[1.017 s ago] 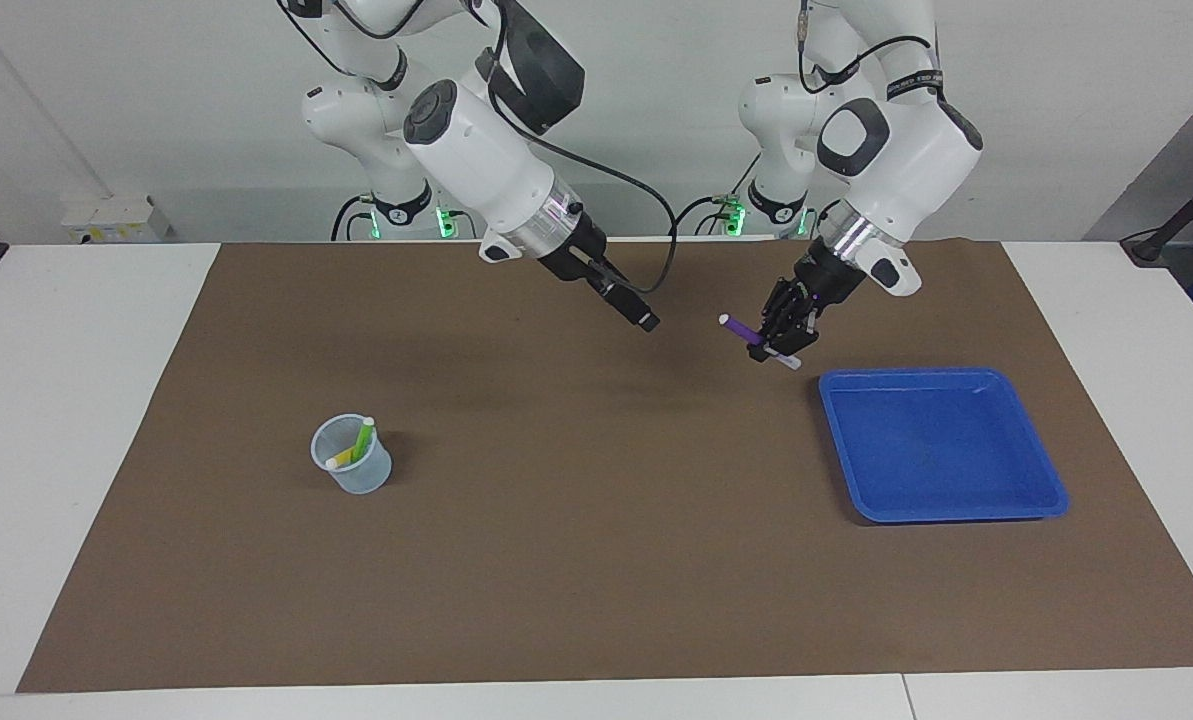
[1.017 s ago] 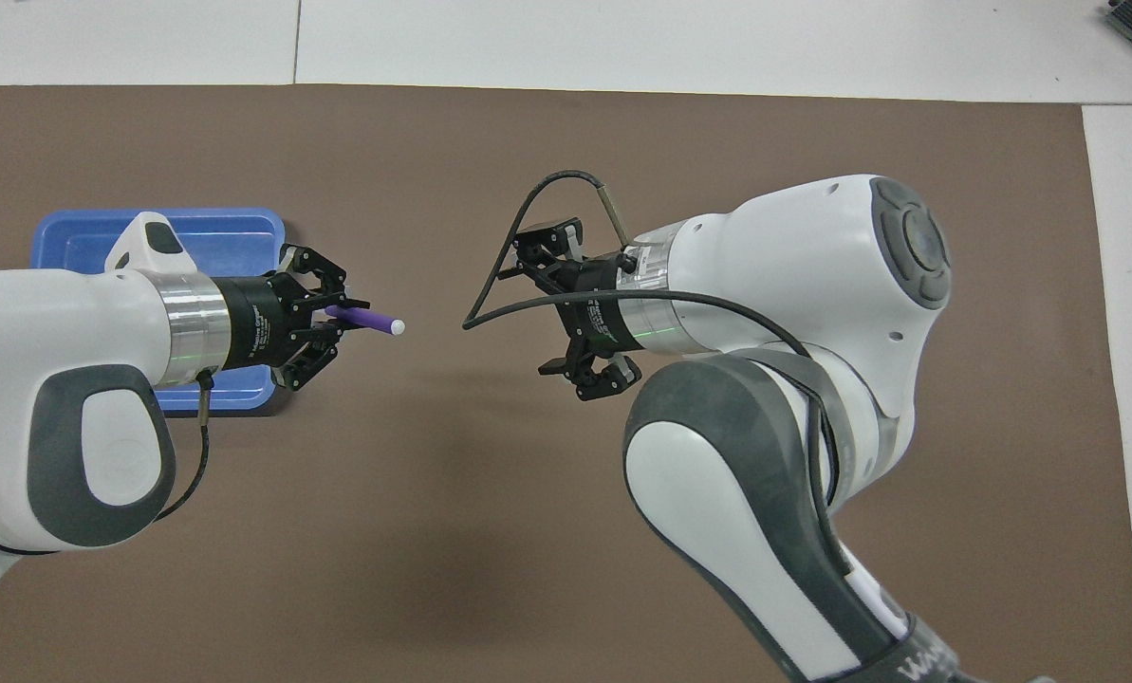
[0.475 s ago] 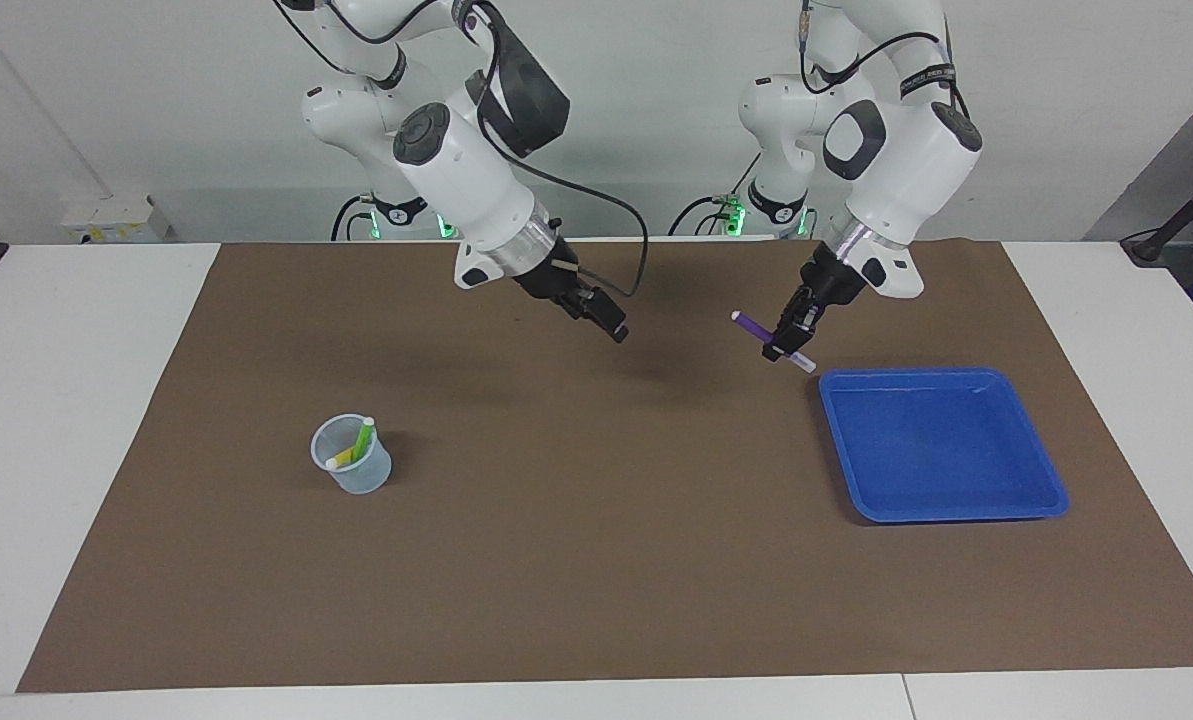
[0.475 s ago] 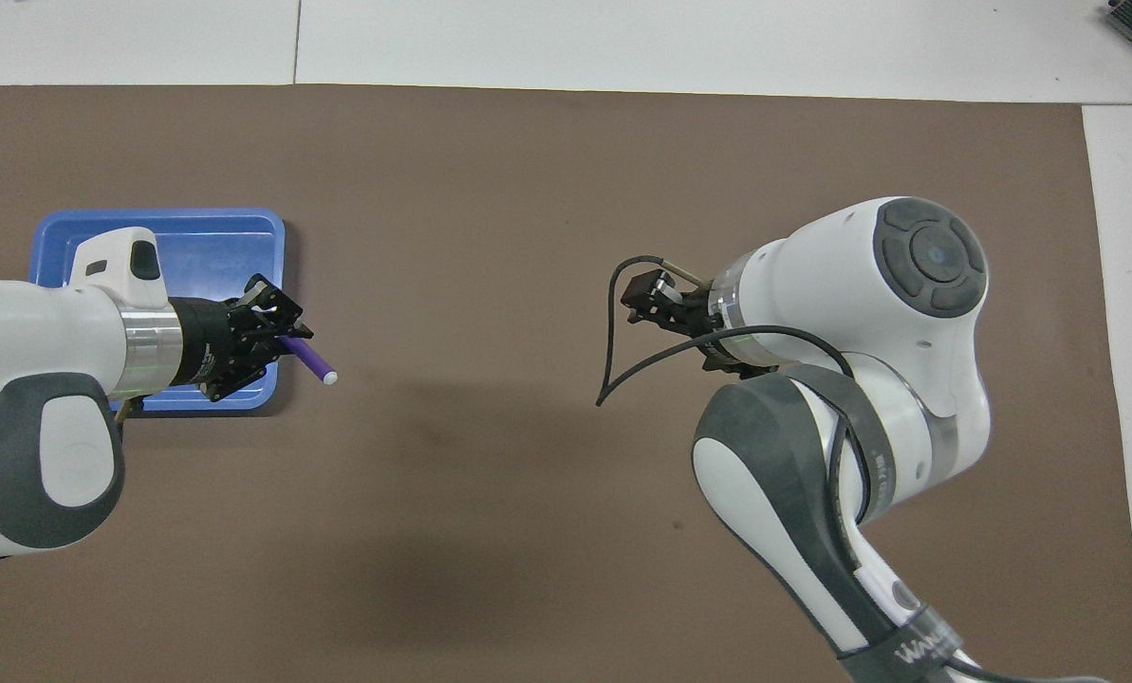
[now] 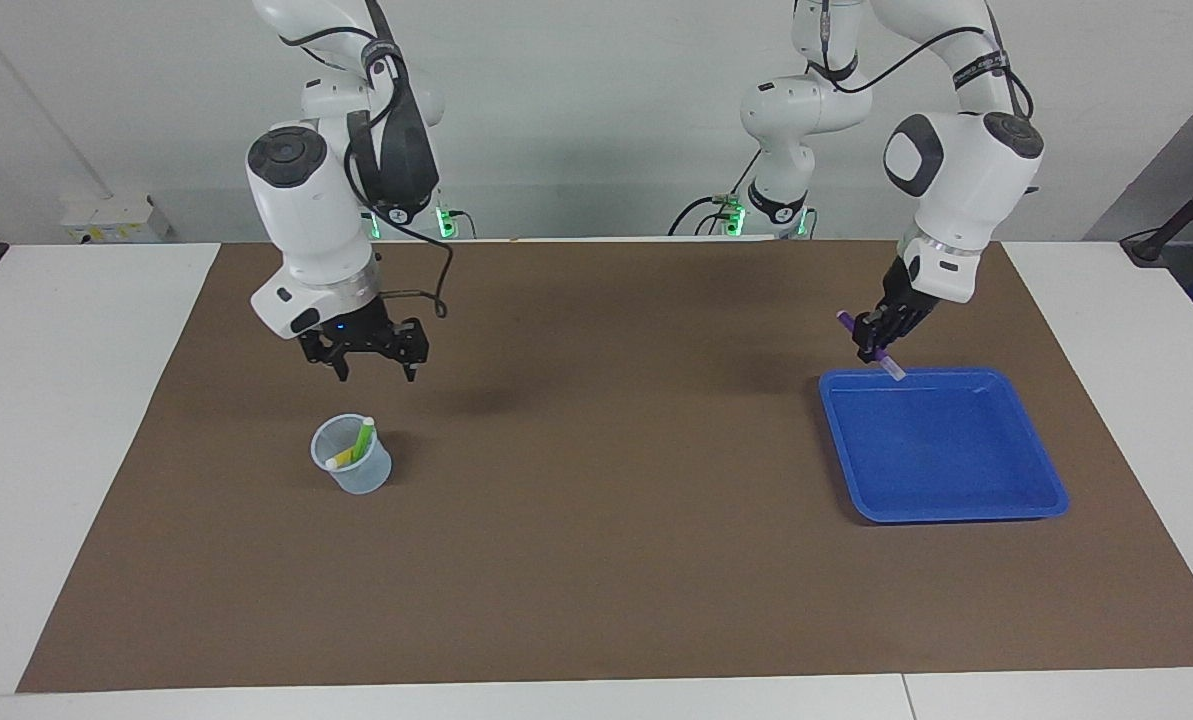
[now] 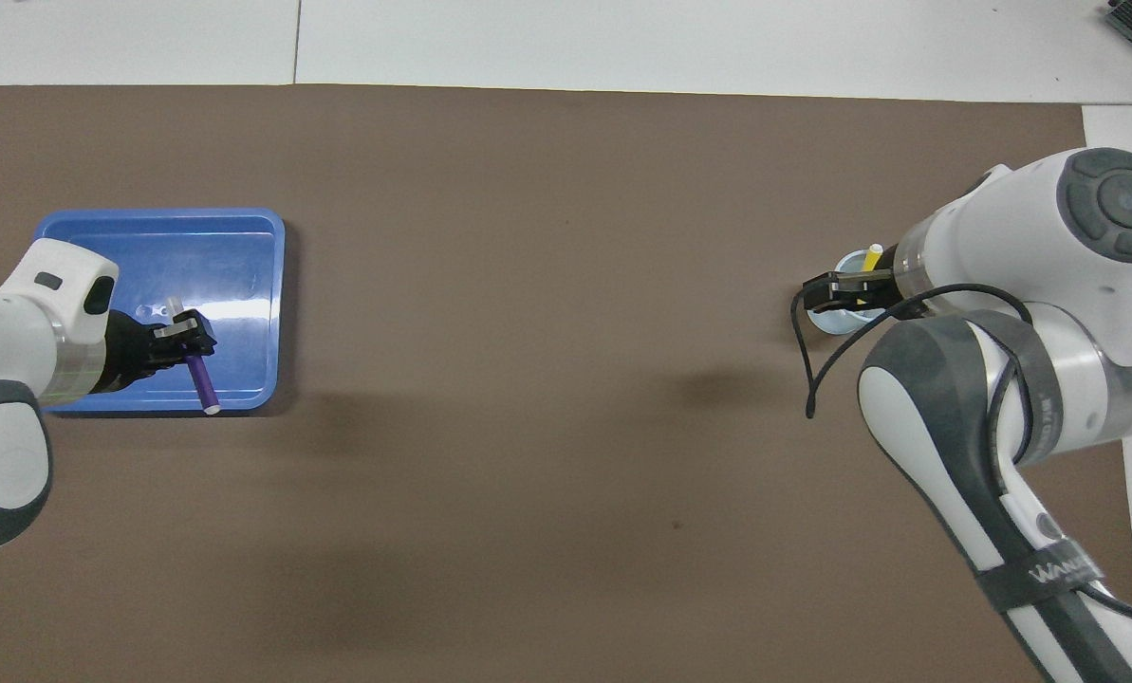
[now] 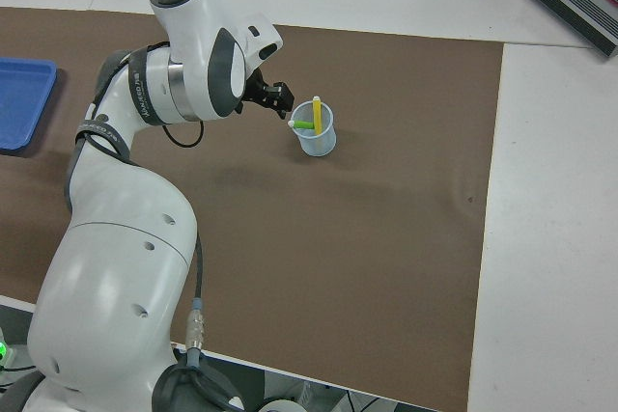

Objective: Right arm passes pens to left for tray arrangement
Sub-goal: 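Carry the purple pen over the blue tray with the left gripper, then lower the purple pen into the blue tray and open the left gripper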

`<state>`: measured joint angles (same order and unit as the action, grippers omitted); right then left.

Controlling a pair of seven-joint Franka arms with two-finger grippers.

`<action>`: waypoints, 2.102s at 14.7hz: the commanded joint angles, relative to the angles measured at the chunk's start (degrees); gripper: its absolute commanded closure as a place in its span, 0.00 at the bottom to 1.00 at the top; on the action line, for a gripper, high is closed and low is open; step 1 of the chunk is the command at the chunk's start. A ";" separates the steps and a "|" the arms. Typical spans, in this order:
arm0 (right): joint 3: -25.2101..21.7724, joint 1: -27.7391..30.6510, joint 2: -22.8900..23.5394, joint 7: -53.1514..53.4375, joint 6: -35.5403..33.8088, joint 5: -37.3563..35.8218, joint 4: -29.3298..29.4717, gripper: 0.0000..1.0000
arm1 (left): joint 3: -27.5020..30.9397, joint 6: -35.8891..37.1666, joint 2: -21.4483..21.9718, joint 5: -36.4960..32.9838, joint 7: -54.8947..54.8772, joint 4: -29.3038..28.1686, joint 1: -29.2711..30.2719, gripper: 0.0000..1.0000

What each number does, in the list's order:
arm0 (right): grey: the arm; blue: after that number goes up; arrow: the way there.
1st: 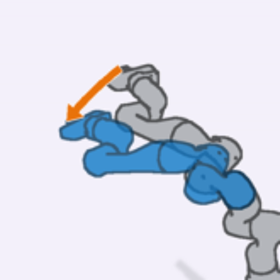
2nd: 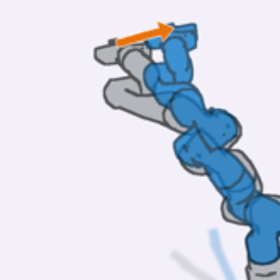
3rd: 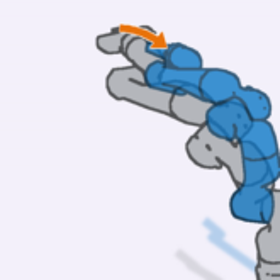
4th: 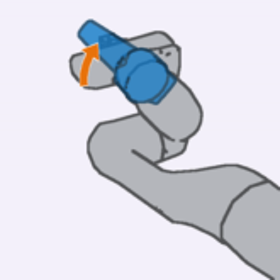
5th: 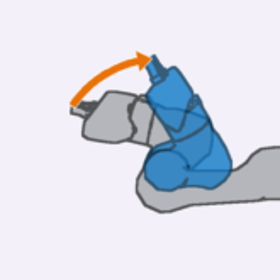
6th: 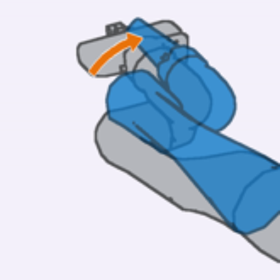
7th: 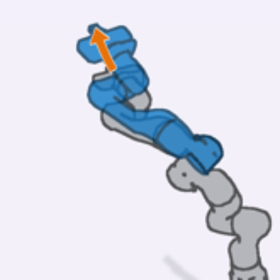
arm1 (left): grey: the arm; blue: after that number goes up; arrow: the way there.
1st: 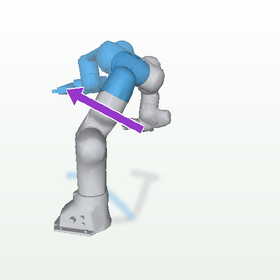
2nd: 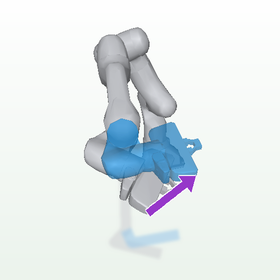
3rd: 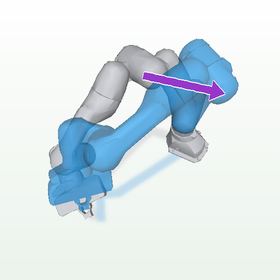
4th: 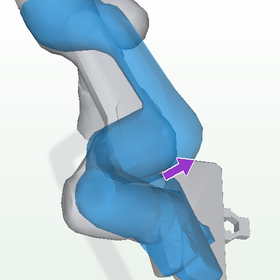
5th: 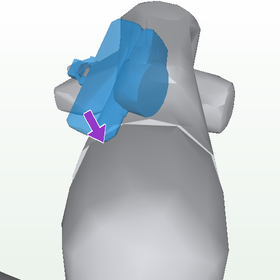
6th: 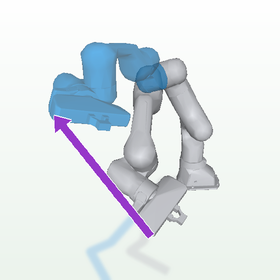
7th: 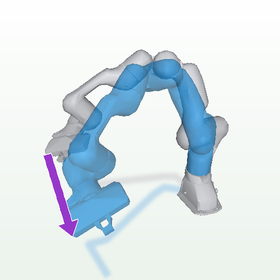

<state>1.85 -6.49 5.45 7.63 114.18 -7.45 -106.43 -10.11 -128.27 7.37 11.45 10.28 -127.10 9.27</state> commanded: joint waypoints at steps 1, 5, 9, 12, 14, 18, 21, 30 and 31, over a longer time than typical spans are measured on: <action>0.96 -2.02 -0.88 -1.83 0.95 -6.68 -2.29 0.09 | -0.44 -1.71 -1.39 -3.09 -10.08 -0.17 2.86 1.00; 1.05 -4.67 -1.23 -2.61 5.51 -16.34 -7.12 0.16 | -0.44 -8.66 -6.75 -7.14 -14.48 1.23 3.83 1.00; 1.05 -6.16 -0.17 -5.25 9.56 -23.99 -9.76 0.33 | -0.44 -11.89 -10.96 -11.44 -17.22 3.35 3.83 1.00; 1.05 -6.16 1.23 -6.30 12.64 -25.42 -11.26 0.35 | -0.44 -19.10 -17.11 -12.77 -23.00 3.52 4.88 1.00; 1.05 -6.16 1.85 -7.36 13.87 -27.51 -11.61 0.36 | -0.44 -19.91 -17.83 -12.77 -23.37 3.87 4.62 1.00; 1.05 -6.16 1.94 -7.45 14.66 -31.57 -12.40 0.42 | -0.26 -19.92 -25.64 -15.57 -25.39 9.83 10.32 1.00; 1.05 -5.99 1.76 -7.45 16.07 -31.83 -13.37 0.47 | -0.18 -18.25 -26.27 -16.90 -25.57 12.48 10.95 1.00; 1.05 -4.23 1.94 -9.47 17.30 -34.12 -13.46 0.56 | 0.00 -14.20 -26.62 -16.99 -26.01 11.70 13.67 1.00; 1.05 -3.79 1.94 -9.56 17.30 -34.12 -13.46 0.57 | 0.00 -14.11 -26.53 -16.99 -26.01 11.61 13.67 1.00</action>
<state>2.62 -11.61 7.97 -0.57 129.59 -40.09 -118.70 -9.76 -143.62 -18.98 -4.30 -15.63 -115.82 22.46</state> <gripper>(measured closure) 0.555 0.824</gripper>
